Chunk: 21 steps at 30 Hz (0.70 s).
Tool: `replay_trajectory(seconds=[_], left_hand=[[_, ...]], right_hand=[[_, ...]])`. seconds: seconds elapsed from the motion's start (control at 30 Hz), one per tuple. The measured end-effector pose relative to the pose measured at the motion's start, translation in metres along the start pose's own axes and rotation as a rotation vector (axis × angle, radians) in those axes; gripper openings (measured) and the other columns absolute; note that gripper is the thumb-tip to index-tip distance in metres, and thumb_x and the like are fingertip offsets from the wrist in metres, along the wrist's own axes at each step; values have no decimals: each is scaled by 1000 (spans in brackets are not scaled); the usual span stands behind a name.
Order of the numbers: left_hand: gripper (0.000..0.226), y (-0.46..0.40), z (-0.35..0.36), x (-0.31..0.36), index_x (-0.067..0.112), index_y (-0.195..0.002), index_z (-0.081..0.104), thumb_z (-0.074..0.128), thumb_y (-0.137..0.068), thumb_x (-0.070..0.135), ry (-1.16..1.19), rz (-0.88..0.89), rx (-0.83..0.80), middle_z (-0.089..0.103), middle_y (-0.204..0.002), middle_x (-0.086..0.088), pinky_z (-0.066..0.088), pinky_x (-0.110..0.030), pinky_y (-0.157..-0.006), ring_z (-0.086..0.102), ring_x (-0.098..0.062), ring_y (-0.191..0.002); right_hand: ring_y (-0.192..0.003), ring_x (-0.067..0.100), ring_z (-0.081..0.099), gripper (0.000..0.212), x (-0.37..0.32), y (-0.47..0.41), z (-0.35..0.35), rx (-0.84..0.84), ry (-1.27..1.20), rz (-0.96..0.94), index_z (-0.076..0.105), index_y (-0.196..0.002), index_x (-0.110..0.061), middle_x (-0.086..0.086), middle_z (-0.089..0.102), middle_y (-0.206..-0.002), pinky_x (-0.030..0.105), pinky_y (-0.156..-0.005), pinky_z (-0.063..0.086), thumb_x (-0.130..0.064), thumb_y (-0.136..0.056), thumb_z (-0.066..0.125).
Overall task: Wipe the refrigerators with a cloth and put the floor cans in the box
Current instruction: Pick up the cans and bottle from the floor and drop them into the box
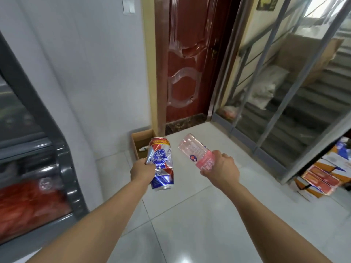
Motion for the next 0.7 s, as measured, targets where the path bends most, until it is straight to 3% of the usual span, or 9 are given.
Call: replay_trajectory(seconds=[0.13, 0.4, 0.7], left_hand=[[25, -62, 26, 33, 12, -114, 55, 56, -89, 17, 7, -34, 37, 65, -103, -11, 57, -40, -78, 65, -25, -87], [19, -188, 62, 100, 13, -108, 59, 54, -90, 18, 49, -107, 222, 67, -100, -11, 57, -43, -82, 66, -28, -85], [15, -292, 54, 111, 8, -100, 59, 50, -88, 11, 141, -254, 353, 66, -97, -17, 56, -48, -82, 66, -33, -86]], right_hand=[[-92, 19, 55, 65, -10, -88, 20, -29, 11, -32, 47, -120, -20, 2, 59, -103, 35, -73, 52, -48, -68, 76], [-98, 23, 55, 62, -44, -280, 53, -103, 29, -199, 49, -118, -17, 5, 60, -106, 32, -76, 47, -46, -70, 75], [-104, 26, 56, 61, -119, -410, 118, -243, 26, -337, 47, -118, -13, 8, 60, -110, 35, -84, 48, -44, -72, 72]])
Point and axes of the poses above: each hand's wrist, its own y-axis away from the middle knuckle, its own z-axis out of the palm, x = y × z, the point moved 4 cm from there along -y, towards the middle knuckle
